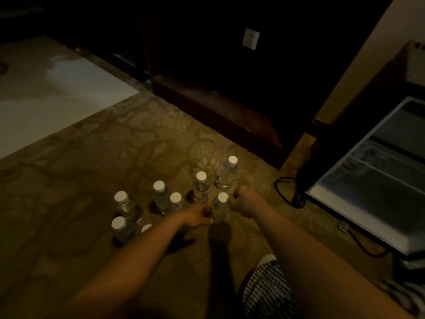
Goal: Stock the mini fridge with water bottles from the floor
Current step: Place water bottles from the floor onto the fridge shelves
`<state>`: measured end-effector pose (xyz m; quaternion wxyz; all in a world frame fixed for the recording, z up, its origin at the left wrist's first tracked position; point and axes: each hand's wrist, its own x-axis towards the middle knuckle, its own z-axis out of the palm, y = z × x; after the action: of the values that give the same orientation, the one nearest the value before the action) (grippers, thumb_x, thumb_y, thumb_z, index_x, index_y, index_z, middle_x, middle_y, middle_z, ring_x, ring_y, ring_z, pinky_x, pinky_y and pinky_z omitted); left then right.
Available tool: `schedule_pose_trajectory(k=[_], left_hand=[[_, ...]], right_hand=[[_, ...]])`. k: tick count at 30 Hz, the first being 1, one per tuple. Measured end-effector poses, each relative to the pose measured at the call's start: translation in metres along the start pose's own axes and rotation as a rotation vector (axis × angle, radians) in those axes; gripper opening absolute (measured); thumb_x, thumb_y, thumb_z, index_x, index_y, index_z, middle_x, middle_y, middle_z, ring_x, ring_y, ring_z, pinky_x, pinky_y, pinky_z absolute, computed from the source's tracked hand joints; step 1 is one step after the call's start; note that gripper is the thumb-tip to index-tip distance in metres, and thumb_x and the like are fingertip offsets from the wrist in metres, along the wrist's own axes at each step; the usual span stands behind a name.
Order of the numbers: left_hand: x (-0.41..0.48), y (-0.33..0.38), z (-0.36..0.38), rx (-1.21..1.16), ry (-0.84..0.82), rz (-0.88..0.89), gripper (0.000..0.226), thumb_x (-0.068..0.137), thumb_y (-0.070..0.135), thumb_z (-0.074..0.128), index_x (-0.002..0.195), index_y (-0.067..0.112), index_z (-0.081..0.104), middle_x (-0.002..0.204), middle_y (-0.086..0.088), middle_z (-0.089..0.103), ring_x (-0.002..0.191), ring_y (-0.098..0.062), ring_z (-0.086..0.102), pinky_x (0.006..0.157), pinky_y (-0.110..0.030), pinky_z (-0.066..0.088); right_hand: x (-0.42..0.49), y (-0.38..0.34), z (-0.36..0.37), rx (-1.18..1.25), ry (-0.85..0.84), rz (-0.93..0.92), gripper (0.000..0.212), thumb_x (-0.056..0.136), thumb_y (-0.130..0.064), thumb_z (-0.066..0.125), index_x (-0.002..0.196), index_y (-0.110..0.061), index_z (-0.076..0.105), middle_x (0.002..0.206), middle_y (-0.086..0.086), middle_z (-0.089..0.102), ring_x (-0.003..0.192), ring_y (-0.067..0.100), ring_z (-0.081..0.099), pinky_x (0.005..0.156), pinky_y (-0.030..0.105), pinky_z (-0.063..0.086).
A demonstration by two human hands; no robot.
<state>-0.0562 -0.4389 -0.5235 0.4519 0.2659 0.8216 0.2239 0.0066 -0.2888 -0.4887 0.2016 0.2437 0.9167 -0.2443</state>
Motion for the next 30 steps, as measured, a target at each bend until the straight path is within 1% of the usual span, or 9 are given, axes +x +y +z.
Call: schedule_pose_trajectory(k=[2,5,9,15,22,24,26,28,30], left_hand=[[0.013,-0.006,0.004,-0.084,0.033,0.006,0.050,0.092,0.012,0.052,0.139,0.011,0.035,0.141,-0.010,0.044,0.131,-0.024,0.042,0.103,-0.031,0.035],[0.036,-0.017,0.009,-0.249,0.052,0.004,0.062,0.089,0.008,0.055,0.144,0.014,0.026,0.149,-0.009,0.035,0.137,-0.025,0.035,0.113,-0.038,0.031],[0.057,-0.026,0.016,-0.331,0.065,0.044,0.062,0.087,0.007,0.059,0.142,0.018,0.031,0.142,-0.003,0.042,0.132,-0.021,0.041,0.104,-0.031,0.038],[0.069,-0.035,0.026,-0.443,0.093,0.055,0.067,0.083,0.004,0.063,0.141,0.017,0.031,0.141,-0.008,0.044,0.131,-0.024,0.042,0.108,-0.041,0.038],[0.062,-0.033,0.021,-0.439,0.037,0.085,0.069,0.080,0.011,0.069,0.138,0.019,0.034,0.135,0.000,0.046,0.127,-0.016,0.043,0.108,-0.040,0.038],[0.055,-0.023,0.018,-0.432,0.039,0.104,0.067,0.080,0.007,0.068,0.138,0.015,0.034,0.133,-0.003,0.048,0.123,-0.014,0.045,0.105,-0.038,0.041],[0.045,-0.010,0.014,-0.389,0.064,0.133,0.065,0.081,0.008,0.067,0.137,0.014,0.036,0.132,-0.005,0.050,0.115,-0.012,0.048,0.092,-0.026,0.047],[0.039,0.000,0.007,-0.357,0.073,0.150,0.065,0.081,0.014,0.068,0.138,0.018,0.036,0.132,-0.004,0.050,0.111,-0.010,0.048,0.082,-0.018,0.045],[0.024,0.020,-0.001,-0.328,0.066,0.182,0.065,0.083,0.017,0.066,0.139,0.022,0.034,0.128,0.001,0.049,0.109,-0.009,0.046,0.084,-0.020,0.042]], right_hand=[[0.012,-0.004,0.009,0.005,-0.007,0.016,0.028,0.088,-0.023,0.059,0.114,-0.013,0.056,0.119,0.008,0.057,0.105,0.023,0.056,0.078,0.031,0.045],[0.033,-0.014,0.025,0.056,-0.003,0.036,0.025,0.089,-0.024,0.057,0.110,-0.012,0.057,0.116,0.010,0.058,0.106,0.025,0.057,0.082,0.033,0.046],[0.049,-0.017,0.038,0.009,0.034,0.075,0.026,0.090,-0.026,0.056,0.111,-0.012,0.057,0.116,0.010,0.058,0.108,0.026,0.057,0.082,0.033,0.048],[0.059,-0.013,0.042,-0.078,0.013,0.076,0.026,0.091,-0.022,0.053,0.113,-0.010,0.058,0.119,0.012,0.059,0.110,0.028,0.057,0.088,0.037,0.051],[0.040,-0.011,0.004,-0.110,-0.101,-0.032,0.036,0.090,-0.022,0.054,0.123,-0.008,0.051,0.127,0.015,0.053,0.115,0.029,0.052,0.092,0.036,0.045],[0.030,-0.012,-0.013,-0.145,-0.127,-0.096,0.041,0.091,-0.020,0.054,0.130,-0.008,0.047,0.133,0.015,0.049,0.120,0.030,0.049,0.093,0.034,0.042],[0.020,-0.012,-0.028,-0.198,-0.126,-0.146,0.039,0.091,-0.021,0.053,0.129,-0.010,0.048,0.133,0.013,0.050,0.120,0.028,0.049,0.089,0.033,0.041],[0.014,-0.015,-0.043,-0.227,-0.133,-0.182,0.034,0.091,-0.022,0.054,0.124,-0.014,0.051,0.129,0.009,0.052,0.110,0.023,0.051,0.083,0.032,0.039],[-0.003,-0.017,-0.064,-0.256,-0.128,-0.202,0.031,0.091,-0.022,0.054,0.121,-0.017,0.052,0.124,0.007,0.054,0.097,0.017,0.049,0.077,0.030,0.038]])
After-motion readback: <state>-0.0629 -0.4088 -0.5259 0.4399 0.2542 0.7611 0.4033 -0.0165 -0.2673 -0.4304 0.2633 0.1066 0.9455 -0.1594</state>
